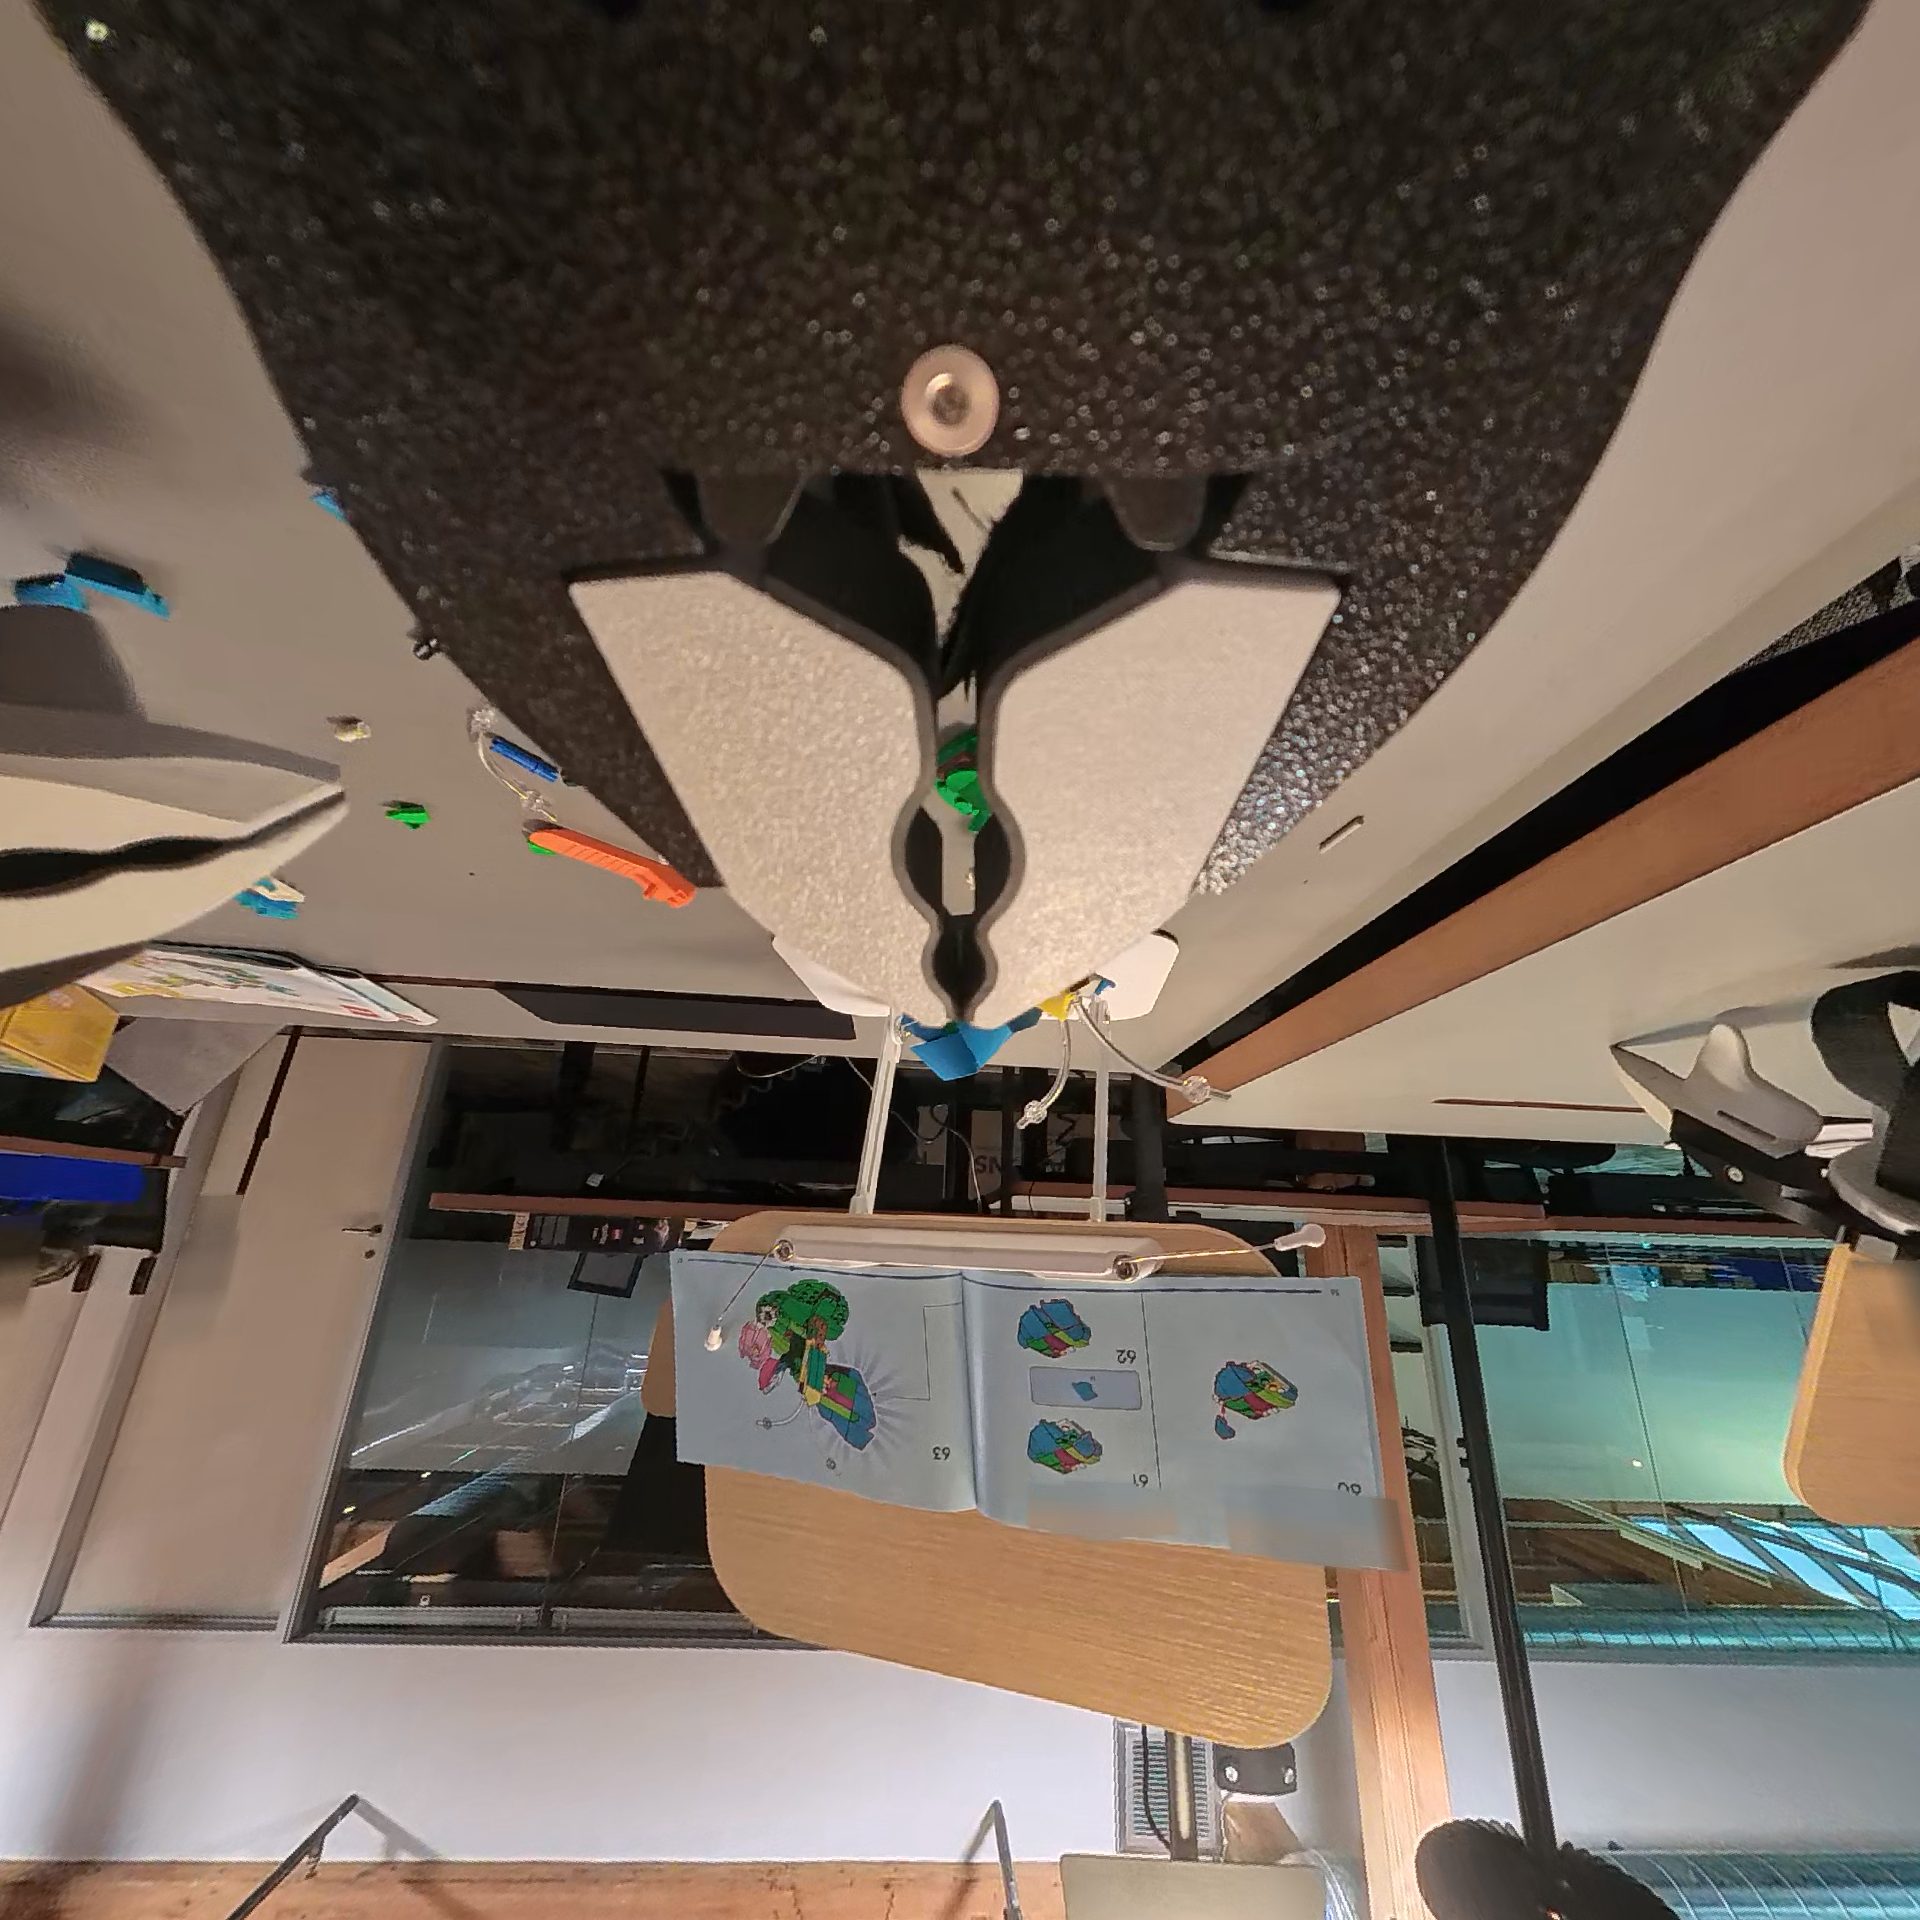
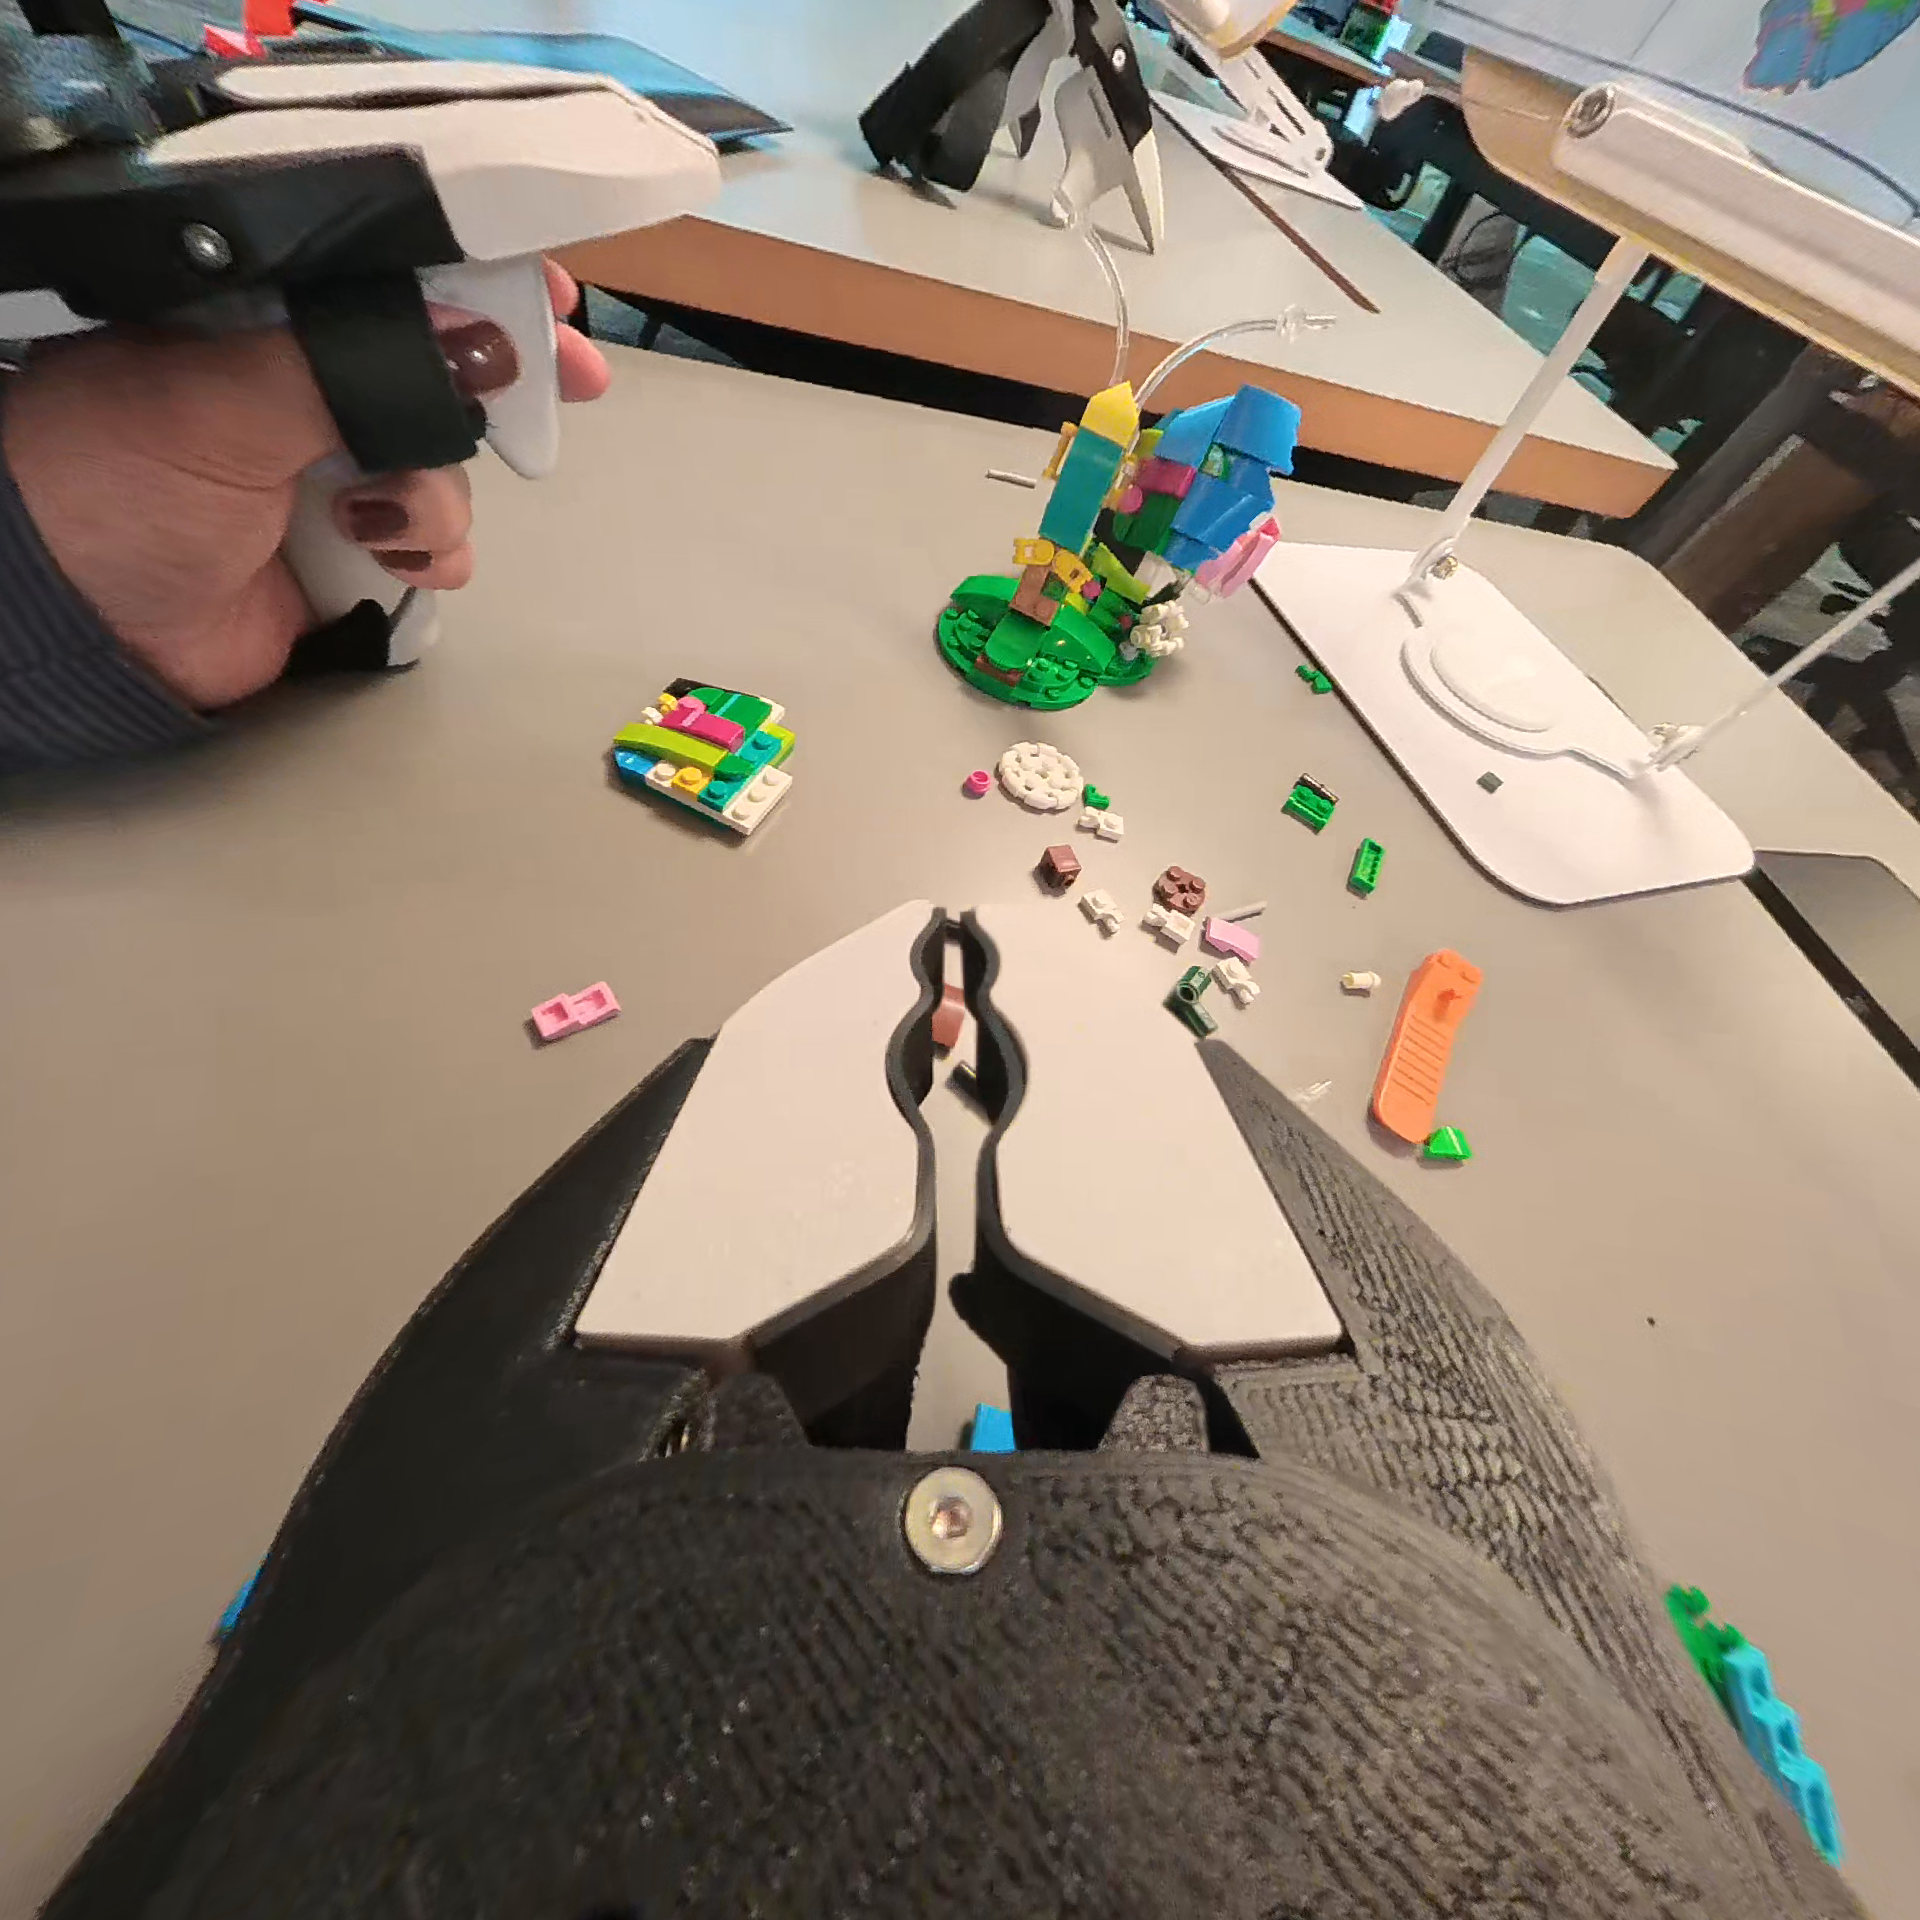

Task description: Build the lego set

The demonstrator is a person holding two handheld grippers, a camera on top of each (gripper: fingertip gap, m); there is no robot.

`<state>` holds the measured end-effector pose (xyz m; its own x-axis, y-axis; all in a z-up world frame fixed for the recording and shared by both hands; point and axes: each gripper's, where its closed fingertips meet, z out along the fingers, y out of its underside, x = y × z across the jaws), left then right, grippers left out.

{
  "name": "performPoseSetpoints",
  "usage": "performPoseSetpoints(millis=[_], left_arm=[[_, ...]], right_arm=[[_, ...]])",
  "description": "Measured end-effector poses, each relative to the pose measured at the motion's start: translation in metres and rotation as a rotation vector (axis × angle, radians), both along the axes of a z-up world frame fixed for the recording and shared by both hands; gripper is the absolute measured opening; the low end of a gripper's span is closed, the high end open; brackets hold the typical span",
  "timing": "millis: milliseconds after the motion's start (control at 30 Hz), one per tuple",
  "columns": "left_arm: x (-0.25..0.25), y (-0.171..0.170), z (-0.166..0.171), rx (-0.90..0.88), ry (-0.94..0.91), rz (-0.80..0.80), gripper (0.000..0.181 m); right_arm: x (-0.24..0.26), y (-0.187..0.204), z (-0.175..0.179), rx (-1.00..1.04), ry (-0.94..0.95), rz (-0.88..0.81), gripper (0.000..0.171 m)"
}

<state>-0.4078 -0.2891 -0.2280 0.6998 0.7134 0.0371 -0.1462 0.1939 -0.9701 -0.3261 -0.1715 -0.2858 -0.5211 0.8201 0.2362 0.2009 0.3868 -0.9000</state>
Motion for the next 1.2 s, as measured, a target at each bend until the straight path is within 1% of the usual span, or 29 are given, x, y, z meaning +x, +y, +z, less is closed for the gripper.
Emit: performPoseSetpoints(millis=[133, 367, 600, 733, 933, 1033, 1200], left_arm=[[0.0, -0.001, 0.0, 0.007, -0.002, -0.001, 0.0], [0.0, -0.001, 0.0, 0.009, -0.004, -0.003, 0.0], [0.0, -0.001, 0.0, 0.011, -0.005, -0.005, 0.0], [0.0, 0.0, 0.0, 0.01, -0.006, -0.011, 0.0], [-0.001, 0.0, 0.0, 0.015, -0.009, -0.011, 0.0], [0.0, 0.0, 0.0, 0.016, -0.007, -0.011, 0.0], [0.0, 0.0, 0.0, 0.012, -0.004, -0.011, 0.0]], right_arm=[[0.003, -0.003, -0.001, -0.027, -0.017, 0.03, 0.0], [0.004, 0.001, -0.006, 0.031, -0.03, 0.027, 0.0], [0.02, 0.0, -0.029, 0.086, -0.199, 0.111, 0.002], [0.027, 0.002, -0.036, 0.113, -0.257, 0.131, 0.004], [0.033, 0.014, -0.033, 0.15, -0.28, 0.113, 0.007], [0.033, 0.025, -0.023, 0.163, -0.25, 0.074, 0.008], [0.033, 0.024, -0.016, 0.137, -0.224, 0.072, 0.008]])
